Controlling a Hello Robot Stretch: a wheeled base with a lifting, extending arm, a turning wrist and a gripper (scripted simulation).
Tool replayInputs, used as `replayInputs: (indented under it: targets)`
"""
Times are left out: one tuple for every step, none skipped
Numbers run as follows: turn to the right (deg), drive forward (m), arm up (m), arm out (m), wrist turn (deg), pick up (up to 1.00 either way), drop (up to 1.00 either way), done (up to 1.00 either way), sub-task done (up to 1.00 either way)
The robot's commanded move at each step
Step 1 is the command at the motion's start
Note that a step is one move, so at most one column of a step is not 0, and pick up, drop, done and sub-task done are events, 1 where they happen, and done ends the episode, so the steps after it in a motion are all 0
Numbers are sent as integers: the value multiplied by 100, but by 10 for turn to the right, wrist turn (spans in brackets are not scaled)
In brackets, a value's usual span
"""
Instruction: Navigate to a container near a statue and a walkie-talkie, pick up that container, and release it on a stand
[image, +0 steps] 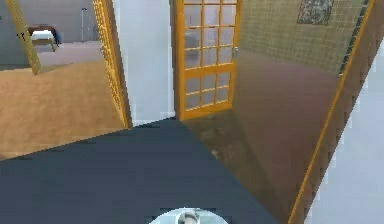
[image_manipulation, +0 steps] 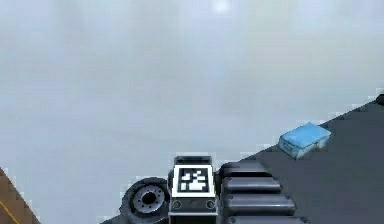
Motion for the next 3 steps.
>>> replayInputs:
  targets:
    - [0,85,0,0,0,0,0,0,0]
    - [150,0,0,0,0,0,0,0,0]
    - [0,45,0,0,0,0,0,0,0]
